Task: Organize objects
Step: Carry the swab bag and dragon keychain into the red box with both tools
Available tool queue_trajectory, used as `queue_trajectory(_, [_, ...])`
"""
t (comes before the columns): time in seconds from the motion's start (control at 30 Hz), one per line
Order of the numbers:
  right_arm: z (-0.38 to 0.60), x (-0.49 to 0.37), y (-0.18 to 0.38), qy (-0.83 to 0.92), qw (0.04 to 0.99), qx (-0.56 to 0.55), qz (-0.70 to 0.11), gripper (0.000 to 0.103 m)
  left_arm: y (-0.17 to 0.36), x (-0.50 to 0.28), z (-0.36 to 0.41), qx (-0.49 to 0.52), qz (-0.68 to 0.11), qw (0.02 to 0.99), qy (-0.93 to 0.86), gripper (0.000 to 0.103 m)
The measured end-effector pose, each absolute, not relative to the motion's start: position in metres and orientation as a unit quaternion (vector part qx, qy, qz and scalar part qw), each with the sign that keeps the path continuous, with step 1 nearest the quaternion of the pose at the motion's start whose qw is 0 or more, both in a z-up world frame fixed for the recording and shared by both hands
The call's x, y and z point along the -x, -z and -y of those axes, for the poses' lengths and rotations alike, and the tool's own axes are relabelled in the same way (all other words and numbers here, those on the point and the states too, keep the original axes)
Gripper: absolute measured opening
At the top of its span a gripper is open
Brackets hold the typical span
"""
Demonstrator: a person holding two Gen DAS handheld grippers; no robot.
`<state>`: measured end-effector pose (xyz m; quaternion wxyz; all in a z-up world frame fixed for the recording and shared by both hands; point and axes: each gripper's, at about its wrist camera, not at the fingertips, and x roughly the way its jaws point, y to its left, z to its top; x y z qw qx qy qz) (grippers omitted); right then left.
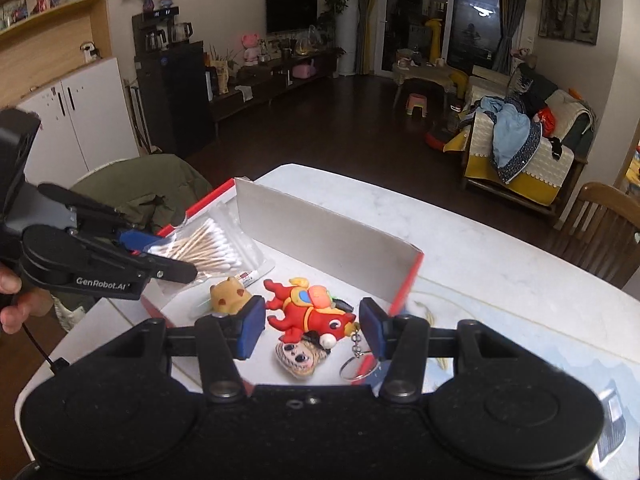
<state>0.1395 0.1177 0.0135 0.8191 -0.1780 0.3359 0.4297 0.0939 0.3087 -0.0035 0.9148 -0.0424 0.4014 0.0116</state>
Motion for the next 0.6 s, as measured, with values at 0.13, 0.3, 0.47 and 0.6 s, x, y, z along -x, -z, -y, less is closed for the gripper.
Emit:
queue_trajectory(0.13, [-0.143,-0.144,-0.002,-0.425,0.818,0.199,-0.333,0.051,0.011,-0.111,-0.320,0.032,-0.410,0.911,-0.007,0.031])
queue_trajectory(0.3, [-0.169,-0.153,0.017,-0.410,0.817,0.212,-0.346,0.051,0.024,-0.134,-0.326,0.013,-0.424,0.906,-0.001,0.031])
queue_trajectory(0.47, [-0.187,-0.165,0.042,-0.389,0.815,0.210,-0.375,0.051,0.043,-0.155,-0.331,0.014,-0.443,0.897,-0.002,0.032])
queue_trajectory(0.6, [-0.194,-0.170,0.058,-0.374,0.811,0.208,-0.399,0.051,0.052,-0.169,-0.328,0.003,-0.455,0.890,0.003,0.031])
